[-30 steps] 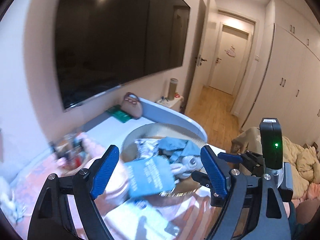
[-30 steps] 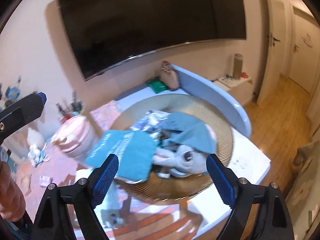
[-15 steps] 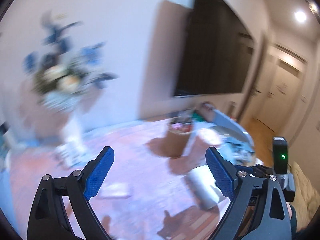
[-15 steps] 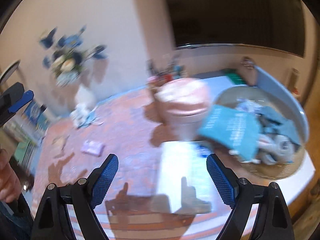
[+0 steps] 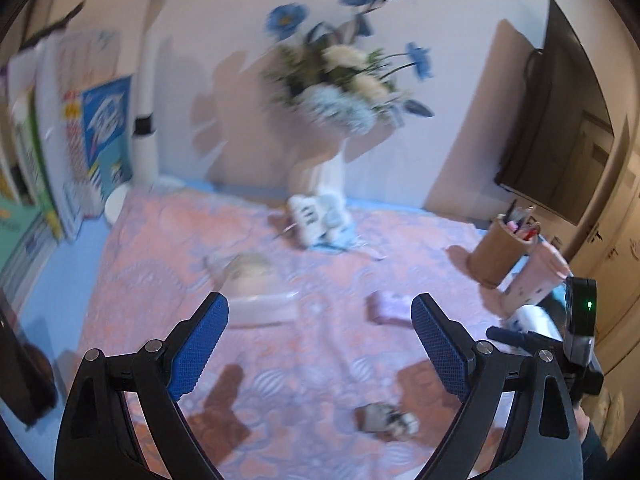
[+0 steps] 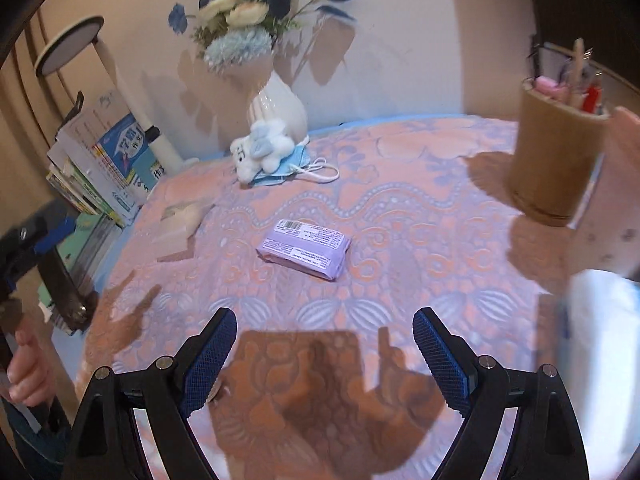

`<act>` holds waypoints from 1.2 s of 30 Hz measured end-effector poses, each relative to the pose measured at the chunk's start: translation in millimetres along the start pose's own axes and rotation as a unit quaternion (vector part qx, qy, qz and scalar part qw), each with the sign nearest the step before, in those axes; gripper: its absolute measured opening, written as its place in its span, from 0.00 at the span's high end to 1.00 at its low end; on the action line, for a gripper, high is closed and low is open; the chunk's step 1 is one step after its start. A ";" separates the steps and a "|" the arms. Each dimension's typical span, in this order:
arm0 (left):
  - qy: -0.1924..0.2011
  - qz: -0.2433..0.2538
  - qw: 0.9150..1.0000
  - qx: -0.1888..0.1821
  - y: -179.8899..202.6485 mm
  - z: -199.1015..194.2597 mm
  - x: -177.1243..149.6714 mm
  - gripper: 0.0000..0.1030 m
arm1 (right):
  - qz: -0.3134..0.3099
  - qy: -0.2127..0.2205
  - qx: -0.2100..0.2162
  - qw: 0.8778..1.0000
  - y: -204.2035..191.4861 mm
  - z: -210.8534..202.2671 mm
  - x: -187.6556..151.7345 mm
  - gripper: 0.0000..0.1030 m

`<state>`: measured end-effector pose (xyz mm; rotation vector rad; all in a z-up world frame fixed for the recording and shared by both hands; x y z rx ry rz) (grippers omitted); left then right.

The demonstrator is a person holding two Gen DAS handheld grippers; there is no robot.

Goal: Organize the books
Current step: 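Move both tools back over the bed toward the wet-wipe pack, then grasp the wet-wipe pack with the left tool while the right tool grasps the white lace item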

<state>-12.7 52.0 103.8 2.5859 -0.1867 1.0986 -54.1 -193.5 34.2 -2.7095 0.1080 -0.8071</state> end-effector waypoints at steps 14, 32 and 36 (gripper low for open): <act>-0.065 -0.064 0.995 0.043 -58.9 71.0 -38.7 0.11 | 0.036 0.007 0.016 0.999 25.8 38.0 -0.2 0.14; -0.086 -0.014 0.993 0.082 -29.4 58.5 10.1 0.10 | -0.157 -0.054 0.089 0.982 -71.3 35.3 -22.7 0.14; -0.099 -0.030 0.991 0.081 -36.5 93.0 30.4 0.06 | -0.194 -0.063 0.072 0.976 -92.4 46.6 -34.0 0.14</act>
Point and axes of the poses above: each gripper's, at about its wrist camera, not at the fingertips, and z roughly the way its jaws point, y to its right, x to its top, the point moved 2 cm from there along z, roughly the way its jaws point, and after that the axes turned 6 degrees about -y, right-handed, at the moved point
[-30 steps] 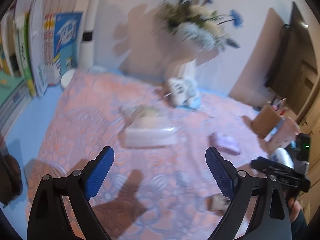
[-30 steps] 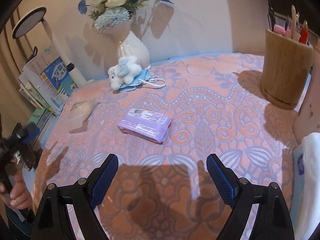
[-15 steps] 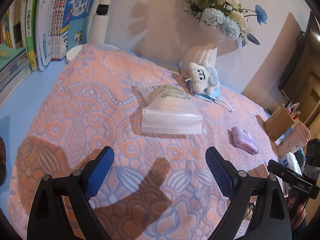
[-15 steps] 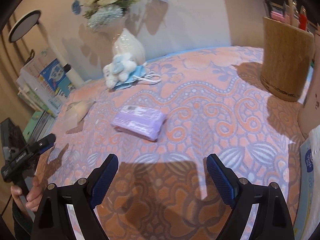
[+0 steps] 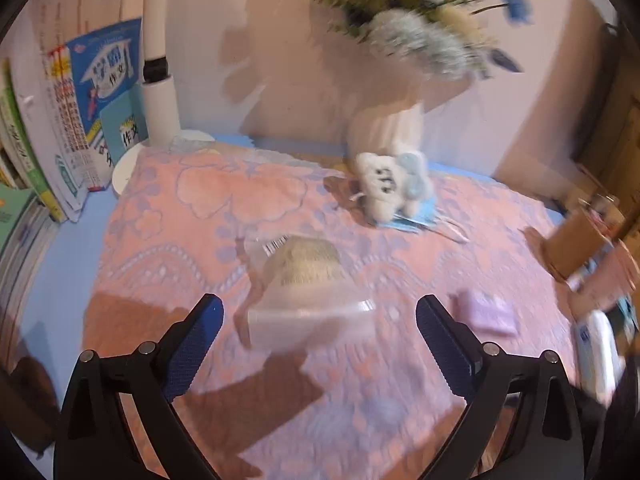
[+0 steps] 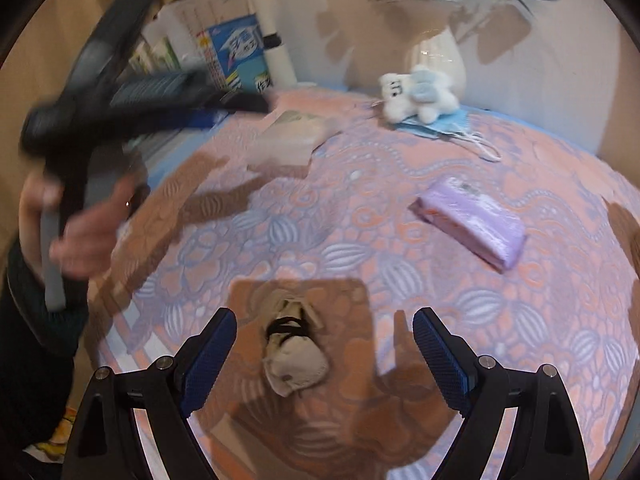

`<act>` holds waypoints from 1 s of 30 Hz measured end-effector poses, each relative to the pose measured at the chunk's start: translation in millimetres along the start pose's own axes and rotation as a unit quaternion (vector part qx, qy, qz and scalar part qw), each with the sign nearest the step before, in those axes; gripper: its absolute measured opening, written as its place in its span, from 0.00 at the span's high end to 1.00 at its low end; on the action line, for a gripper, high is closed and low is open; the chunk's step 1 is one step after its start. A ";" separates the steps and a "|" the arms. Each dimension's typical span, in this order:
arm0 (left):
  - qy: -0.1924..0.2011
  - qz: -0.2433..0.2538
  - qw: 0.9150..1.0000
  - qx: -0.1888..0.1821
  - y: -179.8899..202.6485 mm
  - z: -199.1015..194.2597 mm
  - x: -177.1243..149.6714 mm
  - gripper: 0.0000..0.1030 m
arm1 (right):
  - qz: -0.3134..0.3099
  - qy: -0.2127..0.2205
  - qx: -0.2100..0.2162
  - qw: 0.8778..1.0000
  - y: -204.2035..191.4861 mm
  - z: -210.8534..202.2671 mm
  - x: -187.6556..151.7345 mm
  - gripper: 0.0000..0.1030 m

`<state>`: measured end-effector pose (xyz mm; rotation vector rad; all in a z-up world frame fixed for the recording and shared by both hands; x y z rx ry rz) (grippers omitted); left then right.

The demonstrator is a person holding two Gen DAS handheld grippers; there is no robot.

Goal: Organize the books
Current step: 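Grasp the wet-wipe pack with the left tool while the right tool grasps the white lace item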

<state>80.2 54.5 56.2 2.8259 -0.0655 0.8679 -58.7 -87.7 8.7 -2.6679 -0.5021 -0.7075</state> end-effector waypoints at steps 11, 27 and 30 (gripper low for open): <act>-0.034 -0.036 0.999 -0.005 -7.5 62.1 8.9 0.36 | -0.016 -0.026 -0.052 0.998 -8.5 22.6 2.6 0.28; 0.030 0.029 0.997 -0.059 40.7 3.1 -0.6 0.65 | 0.050 0.020 -0.051 0.997 16.5 -23.6 5.6 0.72; 0.042 0.045 0.995 -0.080 62.0 -11.7 0.8 0.65 | 0.068 0.040 -0.066 0.995 30.8 -44.4 1.8 0.72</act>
Point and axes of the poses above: each gripper's, at about its wrist camera, not at the fingertips, and z roughly the way its jaws point, y to its right, x to its top, the point moved 2 cm from there along z, roughly the way its jaws point, and after that the axes turned 6 degrees about -y, right-handed, at the moved point
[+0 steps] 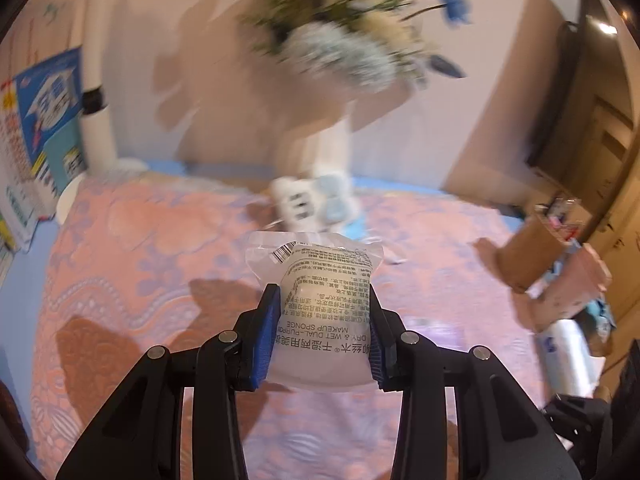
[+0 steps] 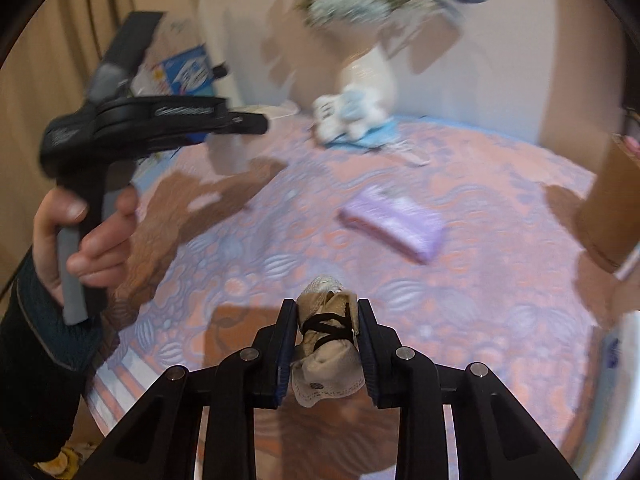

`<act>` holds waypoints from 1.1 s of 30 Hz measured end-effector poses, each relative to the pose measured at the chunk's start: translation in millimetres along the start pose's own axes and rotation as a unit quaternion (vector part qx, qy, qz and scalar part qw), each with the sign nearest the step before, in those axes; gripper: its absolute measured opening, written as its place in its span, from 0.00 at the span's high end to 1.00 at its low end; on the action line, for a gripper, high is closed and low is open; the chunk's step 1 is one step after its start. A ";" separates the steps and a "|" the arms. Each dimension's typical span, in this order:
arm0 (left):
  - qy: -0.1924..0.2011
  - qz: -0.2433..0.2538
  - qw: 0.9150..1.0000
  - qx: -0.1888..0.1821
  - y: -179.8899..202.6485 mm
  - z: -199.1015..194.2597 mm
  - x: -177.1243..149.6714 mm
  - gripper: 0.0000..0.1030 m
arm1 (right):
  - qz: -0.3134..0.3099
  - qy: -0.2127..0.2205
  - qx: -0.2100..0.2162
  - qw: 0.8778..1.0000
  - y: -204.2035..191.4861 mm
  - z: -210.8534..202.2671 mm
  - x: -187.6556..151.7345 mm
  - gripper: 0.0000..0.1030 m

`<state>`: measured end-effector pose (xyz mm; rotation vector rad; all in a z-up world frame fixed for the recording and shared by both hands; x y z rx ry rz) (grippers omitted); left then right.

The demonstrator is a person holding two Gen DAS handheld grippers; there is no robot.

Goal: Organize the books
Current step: 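Carry the wet-wipe pack and lace item to the glass bowl and release both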

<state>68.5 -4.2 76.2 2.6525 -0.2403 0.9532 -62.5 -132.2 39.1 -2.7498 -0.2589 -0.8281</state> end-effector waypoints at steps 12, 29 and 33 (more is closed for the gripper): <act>0.005 0.103 0.991 -0.090 144.1 -14.9 8.8 0.65 | 0.080 0.068 -0.076 0.992 76.1 -87.8 -17.3 0.72; -0.014 0.231 0.946 -0.227 374.1 -7.3 1.7 0.65 | 0.267 0.146 -0.211 0.929 247.4 -230.3 -87.5 0.72; -0.025 0.238 0.942 -0.235 416.1 7.8 1.7 0.65 | 0.310 0.156 -0.231 0.909 290.2 -248.3 -97.3 0.72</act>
Point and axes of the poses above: each gripper's, at about its wrist camera, not at the fingertips, and z roughly the way its jaws point, y to its right, x to its top, the point moved 2 cm from there along z, roughly the way its jaws point, and after that the axes turned 6 degrees about -y, right-handed, at the moved point
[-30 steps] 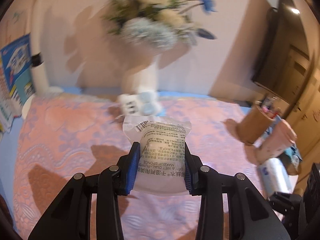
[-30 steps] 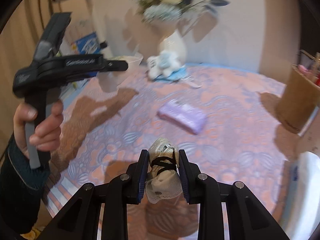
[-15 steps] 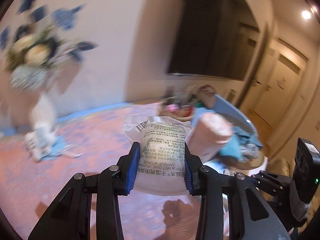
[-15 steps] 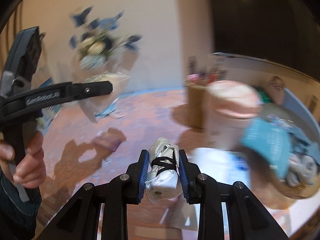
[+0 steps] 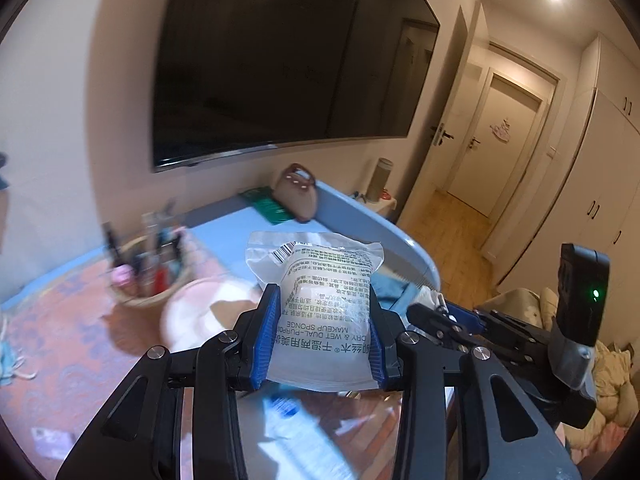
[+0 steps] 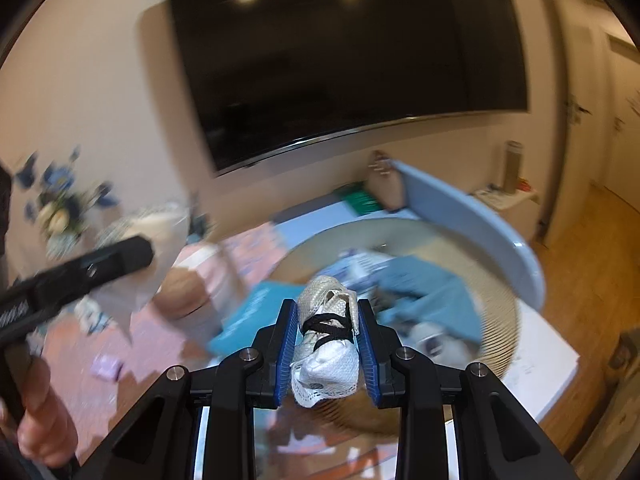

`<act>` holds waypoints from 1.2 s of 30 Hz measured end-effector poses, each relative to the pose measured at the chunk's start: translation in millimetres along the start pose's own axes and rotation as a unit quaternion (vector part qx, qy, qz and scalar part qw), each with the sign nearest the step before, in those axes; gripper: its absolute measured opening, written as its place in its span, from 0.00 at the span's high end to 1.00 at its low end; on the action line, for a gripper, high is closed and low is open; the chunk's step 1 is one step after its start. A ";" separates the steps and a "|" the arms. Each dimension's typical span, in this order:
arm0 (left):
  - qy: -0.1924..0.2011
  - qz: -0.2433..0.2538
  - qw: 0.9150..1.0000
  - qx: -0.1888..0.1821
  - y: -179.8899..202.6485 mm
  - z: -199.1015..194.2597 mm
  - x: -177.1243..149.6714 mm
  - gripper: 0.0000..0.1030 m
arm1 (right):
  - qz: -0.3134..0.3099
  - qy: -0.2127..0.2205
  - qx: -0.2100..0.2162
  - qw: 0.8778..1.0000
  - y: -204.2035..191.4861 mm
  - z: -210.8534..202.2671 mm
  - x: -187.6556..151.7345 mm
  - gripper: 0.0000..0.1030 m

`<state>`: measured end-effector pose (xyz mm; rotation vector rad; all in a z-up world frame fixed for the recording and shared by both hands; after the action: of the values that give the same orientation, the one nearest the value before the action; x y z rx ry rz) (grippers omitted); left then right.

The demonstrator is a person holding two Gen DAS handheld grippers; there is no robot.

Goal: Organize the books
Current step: 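Carry the wet-wipe pack and lace item to the glass bowl and release both, then move both tools back over the bed toward the bear and soap box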

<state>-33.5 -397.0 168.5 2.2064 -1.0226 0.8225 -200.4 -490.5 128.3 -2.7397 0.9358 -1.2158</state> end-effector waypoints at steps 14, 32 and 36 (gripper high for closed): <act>-0.035 -0.012 0.999 -0.020 25.6 70.7 15.1 0.56 | 0.098 -0.011 -0.015 0.995 69.6 47.6 39.4 0.52; 0.035 -0.018 0.999 -0.006 -11.1 -37.2 -5.9 0.16 | 0.045 -0.001 -0.006 0.999 16.9 1.0 14.8 0.40; 0.054 -0.032 0.998 0.013 -35.1 -82.3 -22.3 0.16 | 0.017 0.001 0.012 1.000 -21.0 -12.9 5.8 0.40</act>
<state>-40.7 -309.9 197.7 2.1790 -0.8909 0.9203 -195.1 -473.3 146.1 -2.6946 0.9574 -1.2154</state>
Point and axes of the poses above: each gripper's, at about its wrist camera, not at the fingertips, and z roughly the way its jaws point, y to its right, x to its top, the point moved 2 cm from there along z, roughly the way its jaws point, and after that the axes turned 6 degrees about -y, right-handed, at the moved point
